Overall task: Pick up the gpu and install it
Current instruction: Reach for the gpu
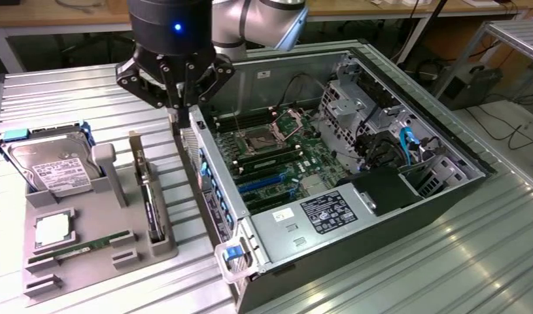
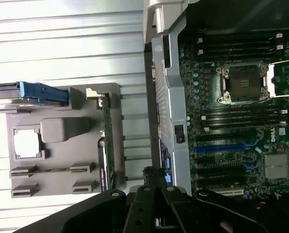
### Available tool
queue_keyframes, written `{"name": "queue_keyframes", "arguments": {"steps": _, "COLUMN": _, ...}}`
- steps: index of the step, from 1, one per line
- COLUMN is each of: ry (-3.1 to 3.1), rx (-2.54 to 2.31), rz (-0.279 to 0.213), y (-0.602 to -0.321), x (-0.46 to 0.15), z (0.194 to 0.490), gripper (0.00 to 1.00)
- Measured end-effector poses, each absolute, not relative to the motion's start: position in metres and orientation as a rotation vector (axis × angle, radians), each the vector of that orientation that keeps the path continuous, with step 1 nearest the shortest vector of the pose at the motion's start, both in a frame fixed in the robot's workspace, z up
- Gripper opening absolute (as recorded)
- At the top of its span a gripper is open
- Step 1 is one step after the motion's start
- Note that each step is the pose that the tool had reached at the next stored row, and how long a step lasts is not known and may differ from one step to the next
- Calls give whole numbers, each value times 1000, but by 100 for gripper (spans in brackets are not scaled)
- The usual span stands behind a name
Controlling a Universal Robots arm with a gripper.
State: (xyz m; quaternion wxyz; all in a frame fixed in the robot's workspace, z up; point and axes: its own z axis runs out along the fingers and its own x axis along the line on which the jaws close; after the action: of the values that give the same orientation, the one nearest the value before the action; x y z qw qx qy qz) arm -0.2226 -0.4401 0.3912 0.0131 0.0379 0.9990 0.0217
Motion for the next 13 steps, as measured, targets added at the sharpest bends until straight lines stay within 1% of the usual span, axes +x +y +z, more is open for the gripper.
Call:
{"name": "queue_keyframes", "arguments": {"steps": 7, "ry": 3113, "rx": 118, "rz": 67, "y": -451, "x": -269, "z": 378, "gripper": 11}}
{"name": "queue_keyframes", "arguments": {"steps": 13, "ry": 3113, "rx": 118, "rz": 62, "y": -451, "x": -285, "z": 369, "gripper": 11}}
